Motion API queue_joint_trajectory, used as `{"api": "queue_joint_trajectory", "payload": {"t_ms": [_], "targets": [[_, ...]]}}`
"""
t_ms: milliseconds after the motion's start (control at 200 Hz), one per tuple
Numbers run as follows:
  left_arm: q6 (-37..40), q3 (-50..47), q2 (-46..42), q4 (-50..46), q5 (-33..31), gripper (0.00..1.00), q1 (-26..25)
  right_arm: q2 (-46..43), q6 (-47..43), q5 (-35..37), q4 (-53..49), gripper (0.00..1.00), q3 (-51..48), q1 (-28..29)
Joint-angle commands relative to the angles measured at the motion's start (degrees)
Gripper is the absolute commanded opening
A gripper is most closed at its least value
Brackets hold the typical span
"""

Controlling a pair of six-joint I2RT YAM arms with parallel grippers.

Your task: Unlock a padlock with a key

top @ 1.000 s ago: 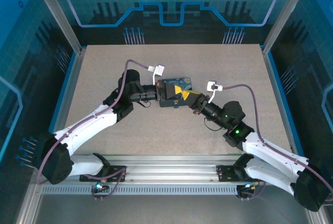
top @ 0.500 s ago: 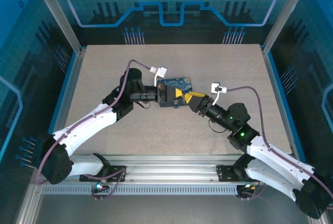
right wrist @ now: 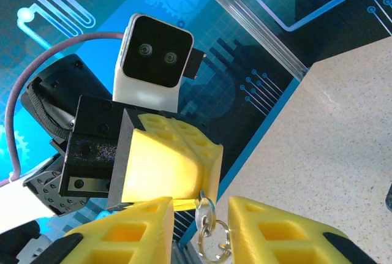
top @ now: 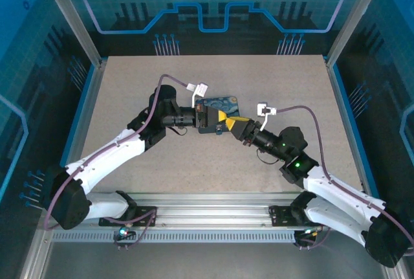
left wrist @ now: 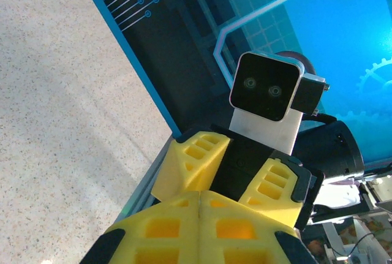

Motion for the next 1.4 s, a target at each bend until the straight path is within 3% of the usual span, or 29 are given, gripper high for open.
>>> {"api": "queue_joint_trajectory", "payload": {"t_ms": [0, 105, 230, 510, 710, 915, 975, 1085, 1321, 1396], "targets": [[0.3, 1.1, -0.3, 1.2, 1.5, 0.0, -0.3, -0.8, -0.2, -0.8, 1.7, 0.27, 0.3, -0.7], [-0.1, 1.3, 0.0, 1.6, 2.0, 0.0, -0.3, -0.8, -0.3, -0.8, 1.6, 0.25, 0.5, -0.8], [-0.5, 1.2, 0.1, 2.2, 2.6, 0.0, -0.3, -0.6, -0.2, -0.4, 1.4, 0.32, 0.5, -1.0], [-0.6, 0.9, 0.1, 2.6, 2.6, 0.0, -0.2, 0.0, 0.0, -1.6, 1.6, 0.17, 1.1, -1.2], [-0.8, 1.0, 0.3, 3.1, 2.8, 0.0, -0.3, -0.1, -0.1, -2.0, 1.9, 0.0, 0.8, -1.2], [-0.7, 0.9, 0.3, 2.8, 2.5, 0.0, -0.1, -0.1, -0.7, -2.5, 0.9, 0.0, 1.2, -1.3], [-0.7, 0.8, 0.0, 2.2, 1.5, 0.29, 0.2, -0.5, -1.0, -2.3, 0.0, 0.0, 1.2, -1.3], [-0.7, -0.6, -1.5, 1.9, -0.2, 0.5, 1.9, -2.4, -2.0, -1.0, -4.0, 0.0, 1.3, -1.8], [2.0, -2.2, -4.7, -5.7, -5.3, 0.68, 6.6, -7.1, -3.9, 0.1, -16.6, 0.0, 2.2, -6.6], [4.0, -2.3, -5.3, -9.6, -8.0, 0.69, 7.6, -7.9, -4.7, -0.4, -19.3, 0.0, 2.5, -8.8]]}}
